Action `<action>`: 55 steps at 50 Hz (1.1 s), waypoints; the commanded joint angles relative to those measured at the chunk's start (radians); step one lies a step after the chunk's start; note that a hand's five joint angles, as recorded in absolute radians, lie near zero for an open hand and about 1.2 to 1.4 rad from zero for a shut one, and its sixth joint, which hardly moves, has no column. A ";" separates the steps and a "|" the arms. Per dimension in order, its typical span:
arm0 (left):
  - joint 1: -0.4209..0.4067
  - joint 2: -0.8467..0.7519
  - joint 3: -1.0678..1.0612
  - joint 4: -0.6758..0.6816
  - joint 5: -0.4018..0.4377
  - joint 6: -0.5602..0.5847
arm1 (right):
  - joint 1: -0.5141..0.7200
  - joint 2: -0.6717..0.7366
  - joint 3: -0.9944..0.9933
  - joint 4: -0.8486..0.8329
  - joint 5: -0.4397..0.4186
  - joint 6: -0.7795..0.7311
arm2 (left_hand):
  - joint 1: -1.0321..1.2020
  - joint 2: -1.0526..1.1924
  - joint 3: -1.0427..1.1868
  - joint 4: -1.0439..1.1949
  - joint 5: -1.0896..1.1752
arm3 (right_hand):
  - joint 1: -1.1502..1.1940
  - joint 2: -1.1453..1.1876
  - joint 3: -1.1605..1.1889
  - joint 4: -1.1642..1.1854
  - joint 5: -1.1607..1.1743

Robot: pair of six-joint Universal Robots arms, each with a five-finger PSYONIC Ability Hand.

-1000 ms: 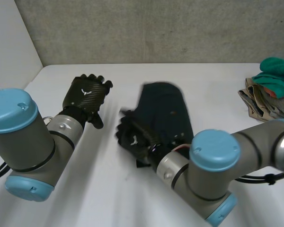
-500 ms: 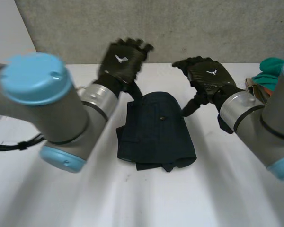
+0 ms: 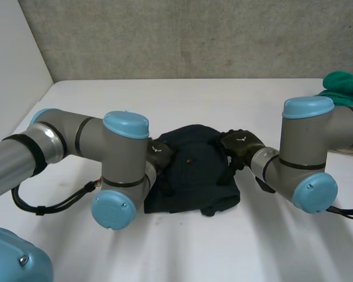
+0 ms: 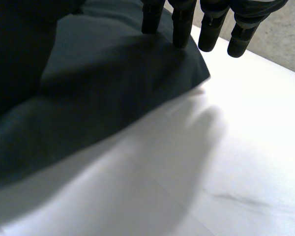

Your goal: Fold the laundry.

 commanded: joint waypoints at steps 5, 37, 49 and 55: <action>0.002 0.154 0.001 -0.006 0.004 -0.007 | 0.003 -0.148 0.029 -0.002 0.092 -0.123 | 0.000 -0.016 -0.044 -0.036 -0.048 | -0.044 -0.036 -0.034 -0.033 -0.051; 0.054 0.423 -0.004 0.037 0.643 -0.094 | 0.266 -0.182 0.600 -0.768 0.215 -0.310 | 0.000 -0.016 -0.044 -0.036 -0.048 | -0.044 -0.036 -0.034 -0.033 -0.051; 0.059 0.422 -0.005 0.037 0.642 -0.099 | 0.256 -0.085 0.428 -0.802 0.203 -0.344 | 0.003 -0.013 -0.041 -0.033 -0.045 | 1.176 1.184 1.186 1.187 1.169; 0.059 0.431 0.006 0.040 0.640 -0.099 | 0.197 -0.114 0.328 -0.782 0.177 -0.289 | 0.003 -0.013 -0.041 -0.033 -0.045 | 1.177 1.186 1.188 1.189 1.171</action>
